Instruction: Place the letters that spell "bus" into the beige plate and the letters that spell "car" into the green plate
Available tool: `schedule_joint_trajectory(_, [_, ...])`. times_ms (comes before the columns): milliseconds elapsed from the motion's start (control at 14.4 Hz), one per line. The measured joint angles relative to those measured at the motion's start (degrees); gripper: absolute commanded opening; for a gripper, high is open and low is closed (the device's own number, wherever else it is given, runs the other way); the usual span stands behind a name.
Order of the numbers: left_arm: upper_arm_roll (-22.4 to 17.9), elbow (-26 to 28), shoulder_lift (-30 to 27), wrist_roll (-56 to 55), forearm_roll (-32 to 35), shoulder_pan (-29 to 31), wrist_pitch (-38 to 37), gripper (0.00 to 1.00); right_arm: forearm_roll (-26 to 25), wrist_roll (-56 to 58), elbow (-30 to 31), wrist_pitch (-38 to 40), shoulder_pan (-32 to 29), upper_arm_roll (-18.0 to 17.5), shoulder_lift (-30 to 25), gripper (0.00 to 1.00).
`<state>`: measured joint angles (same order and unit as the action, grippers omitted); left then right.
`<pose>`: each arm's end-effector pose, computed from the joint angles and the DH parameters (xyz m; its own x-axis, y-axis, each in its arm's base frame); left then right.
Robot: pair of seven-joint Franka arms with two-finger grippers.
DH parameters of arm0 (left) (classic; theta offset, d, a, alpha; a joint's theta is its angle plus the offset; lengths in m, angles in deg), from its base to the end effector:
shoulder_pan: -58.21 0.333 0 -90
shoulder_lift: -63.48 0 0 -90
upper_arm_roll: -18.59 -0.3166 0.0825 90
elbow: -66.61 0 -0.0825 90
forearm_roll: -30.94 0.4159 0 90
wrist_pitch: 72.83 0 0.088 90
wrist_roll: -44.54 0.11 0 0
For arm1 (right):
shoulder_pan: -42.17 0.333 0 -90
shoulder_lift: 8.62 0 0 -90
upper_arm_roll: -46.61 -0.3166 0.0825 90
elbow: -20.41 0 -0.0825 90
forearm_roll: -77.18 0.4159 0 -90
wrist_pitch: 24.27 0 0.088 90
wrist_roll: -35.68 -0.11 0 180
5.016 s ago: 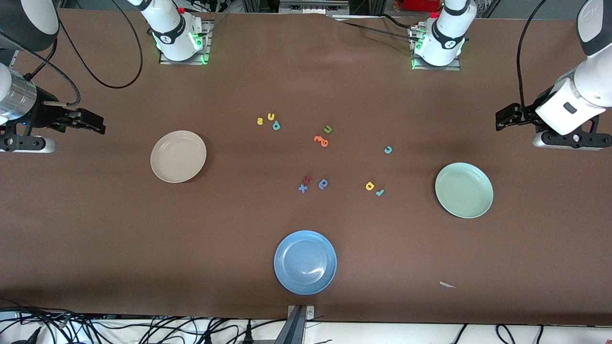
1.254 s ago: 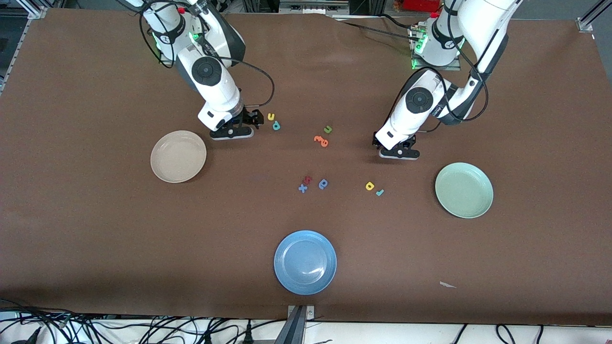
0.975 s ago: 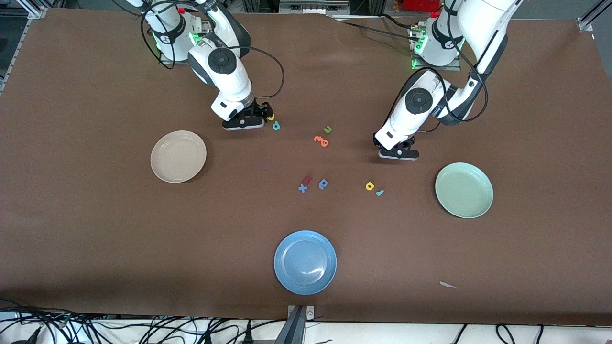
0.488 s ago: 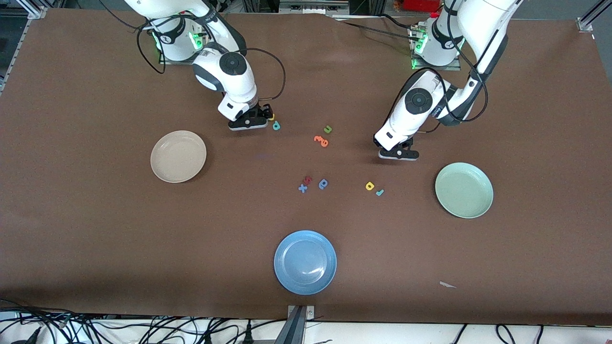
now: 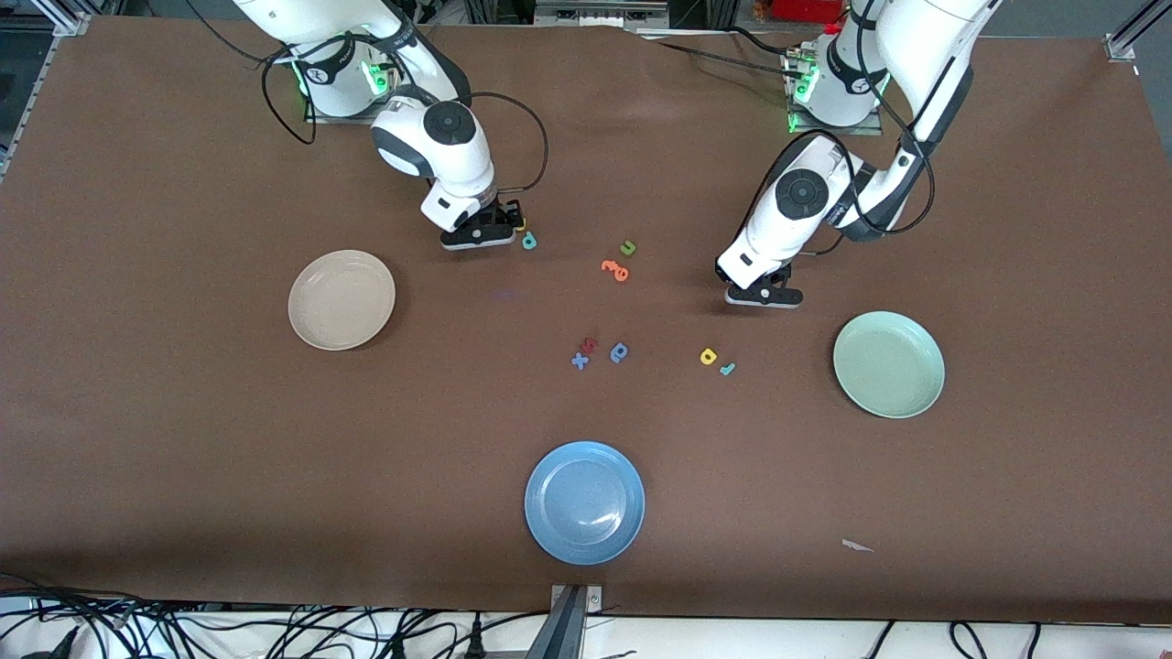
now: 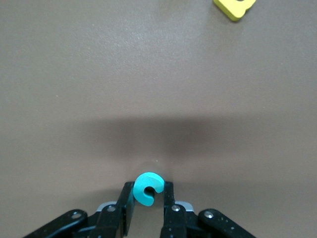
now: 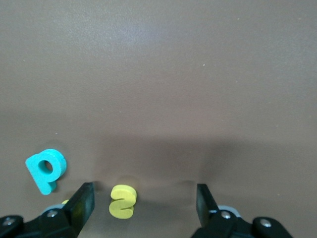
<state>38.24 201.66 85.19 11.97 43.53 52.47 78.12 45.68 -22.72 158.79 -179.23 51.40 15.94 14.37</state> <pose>0.4569 -0.2364 0.1409 0.9960 -0.0526 -0.0724 -0.0533 -0.9985 -0.0082 0.3533 0.3477 0.1363 0.9889 0.1484 0.0088 0.1482 -0.9887 0.0208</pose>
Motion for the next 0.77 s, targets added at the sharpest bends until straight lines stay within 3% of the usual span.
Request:
schedule_joint_trajectory(418, [-0.06, -12.12, -0.05, 5.29, 0.03, 2.65, -19.45, 0.06, -1.39, -1.81, -0.08, -0.78, 0.0, -0.1, 0.3, 0.5])
schedule_joint_trajectory(766, [-0.34, -15.3, -0.1, 21.71, 0.03, 13.63, -20.61, 0.06, -1.39, -1.93, -0.17, -0.93, -0.05, -0.2, -0.33, 0.12])
